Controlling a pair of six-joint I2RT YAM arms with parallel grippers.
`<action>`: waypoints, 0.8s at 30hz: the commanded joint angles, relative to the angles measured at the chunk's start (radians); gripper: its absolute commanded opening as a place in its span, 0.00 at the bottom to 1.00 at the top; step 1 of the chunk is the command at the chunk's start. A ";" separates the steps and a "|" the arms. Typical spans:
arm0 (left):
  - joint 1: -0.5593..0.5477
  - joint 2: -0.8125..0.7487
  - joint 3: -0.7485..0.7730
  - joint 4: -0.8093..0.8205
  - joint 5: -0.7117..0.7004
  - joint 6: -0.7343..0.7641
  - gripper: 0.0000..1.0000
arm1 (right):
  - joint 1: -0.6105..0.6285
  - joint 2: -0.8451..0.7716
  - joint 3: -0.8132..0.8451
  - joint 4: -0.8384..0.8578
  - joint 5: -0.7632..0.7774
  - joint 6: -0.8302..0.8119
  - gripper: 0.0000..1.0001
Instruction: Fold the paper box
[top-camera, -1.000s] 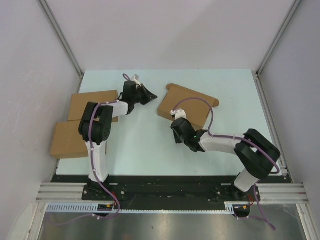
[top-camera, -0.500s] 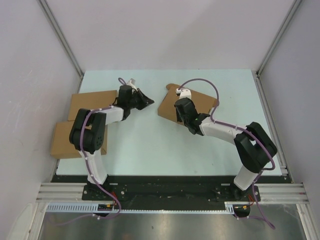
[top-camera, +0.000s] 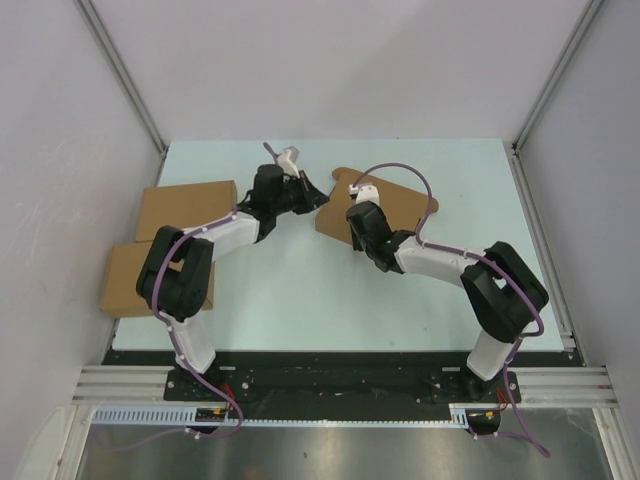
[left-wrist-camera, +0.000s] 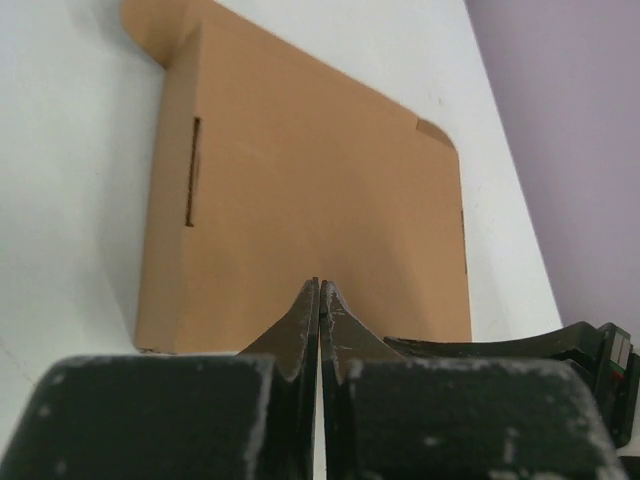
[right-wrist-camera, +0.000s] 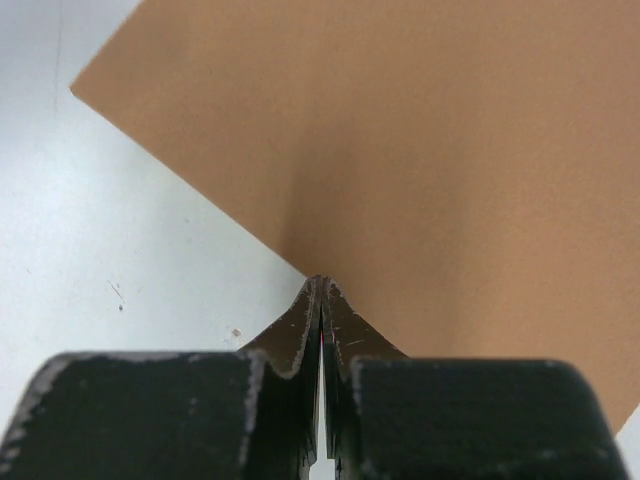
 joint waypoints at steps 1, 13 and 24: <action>-0.042 0.033 0.043 -0.055 -0.018 0.073 0.00 | 0.012 0.009 -0.028 -0.002 0.023 0.023 0.00; -0.067 0.084 0.055 -0.149 -0.101 0.083 0.00 | 0.025 -0.052 -0.065 -0.001 0.036 0.041 0.00; -0.051 0.026 -0.003 -0.117 -0.149 0.074 0.00 | -0.196 -0.324 -0.103 -0.116 -0.081 0.163 0.53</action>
